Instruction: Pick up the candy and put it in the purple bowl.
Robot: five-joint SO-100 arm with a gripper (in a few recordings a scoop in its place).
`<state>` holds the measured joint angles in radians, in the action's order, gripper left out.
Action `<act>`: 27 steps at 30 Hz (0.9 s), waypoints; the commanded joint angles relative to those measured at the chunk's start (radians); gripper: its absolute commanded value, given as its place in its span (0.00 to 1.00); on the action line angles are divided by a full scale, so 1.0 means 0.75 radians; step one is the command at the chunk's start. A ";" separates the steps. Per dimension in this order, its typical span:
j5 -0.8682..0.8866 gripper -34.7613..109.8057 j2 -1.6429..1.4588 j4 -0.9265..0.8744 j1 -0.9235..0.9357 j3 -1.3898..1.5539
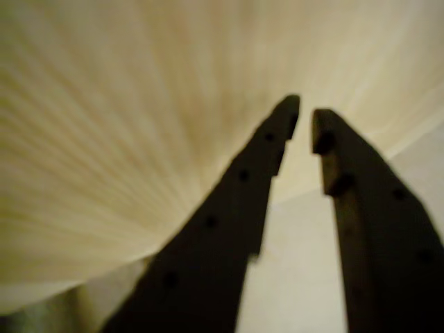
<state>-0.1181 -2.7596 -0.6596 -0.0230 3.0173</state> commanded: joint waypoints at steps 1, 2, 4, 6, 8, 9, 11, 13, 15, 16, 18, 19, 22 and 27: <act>-0.031 0.24 -0.702 -0.205 -0.045 0.174; -0.037 0.24 -0.802 -0.268 -0.051 0.200; -0.037 0.24 -0.804 -0.274 -0.051 0.196; -0.043 0.24 -0.804 -0.274 -0.055 0.196; -0.053 0.24 -0.804 -0.274 -0.065 0.198; -0.053 0.24 -0.804 -0.274 -0.065 0.198; -0.039 0.24 -0.804 -0.274 -0.053 0.198; -0.029 0.24 -0.804 -0.274 -0.041 0.198; -0.029 0.24 -0.804 -0.274 -0.041 0.198; -0.029 0.24 -0.804 -0.274 -0.041 0.198; -0.029 0.24 -0.804 -0.274 -0.041 0.198; -0.029 0.24 -0.804 -0.274 -0.041 0.198; -0.033 0.24 -0.804 -0.274 -0.045 0.198; -0.039 0.24 -0.804 -0.274 -0.065 0.198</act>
<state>-0.1365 -3.3318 -0.8529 -0.0583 3.0956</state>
